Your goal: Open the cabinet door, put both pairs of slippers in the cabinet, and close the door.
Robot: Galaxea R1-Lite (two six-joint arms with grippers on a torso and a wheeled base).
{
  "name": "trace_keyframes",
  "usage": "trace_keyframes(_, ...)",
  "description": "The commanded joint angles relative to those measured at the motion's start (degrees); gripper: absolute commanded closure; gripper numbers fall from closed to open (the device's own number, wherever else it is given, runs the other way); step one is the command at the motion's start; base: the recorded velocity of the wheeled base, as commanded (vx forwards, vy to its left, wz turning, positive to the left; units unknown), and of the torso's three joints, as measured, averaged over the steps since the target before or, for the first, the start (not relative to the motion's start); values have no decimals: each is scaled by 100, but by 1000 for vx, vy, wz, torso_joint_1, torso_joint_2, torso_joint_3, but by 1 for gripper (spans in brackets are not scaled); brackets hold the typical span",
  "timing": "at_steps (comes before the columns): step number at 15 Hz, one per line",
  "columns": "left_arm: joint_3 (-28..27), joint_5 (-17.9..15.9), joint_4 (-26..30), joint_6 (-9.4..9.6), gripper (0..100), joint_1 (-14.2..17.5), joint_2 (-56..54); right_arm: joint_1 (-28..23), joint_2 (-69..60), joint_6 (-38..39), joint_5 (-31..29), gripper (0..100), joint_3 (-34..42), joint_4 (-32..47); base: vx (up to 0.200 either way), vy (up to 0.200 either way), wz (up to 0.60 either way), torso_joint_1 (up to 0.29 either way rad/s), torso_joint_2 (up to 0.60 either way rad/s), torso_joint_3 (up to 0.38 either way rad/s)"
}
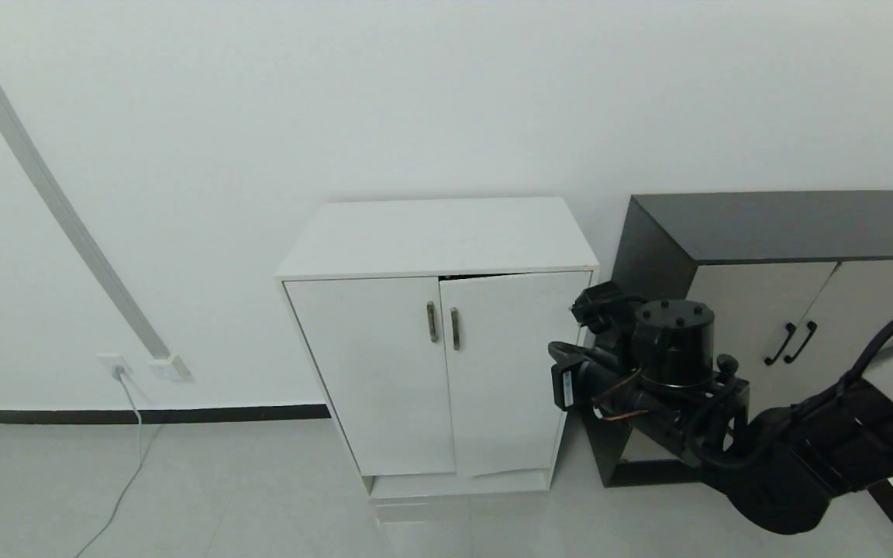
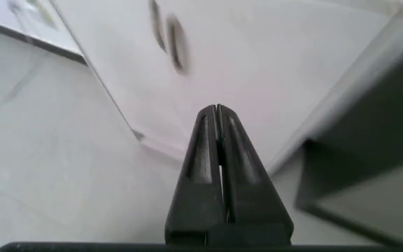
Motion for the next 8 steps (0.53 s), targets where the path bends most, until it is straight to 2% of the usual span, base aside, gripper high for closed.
trace_keyframes(1, 1, 2, 2, -1, 100, -2, 7, -7, 35, 8, 16, 100, 287, -178, 0, 0, 0, 0, 0, 0)
trace_keyframes(2, 1, 2, -6, -1, 100, -2, 7, -7, 35, 8, 113, 100, 454, -328, 0, 0, 0, 0, 0, 0)
trace_keyframes(4, 1, 2, 2, -1, 100, -2, 7, 2, 0, -1, 834, 100, 1096, -1022, 0, 0, 0, 0, 0, 0)
trace_keyframes(8, 1, 2, 2, 7, 100, -2, 7, 116, 44, -10, 1291, 100, 2071, -1892, 0, 0, 0, 0, 0, 0)
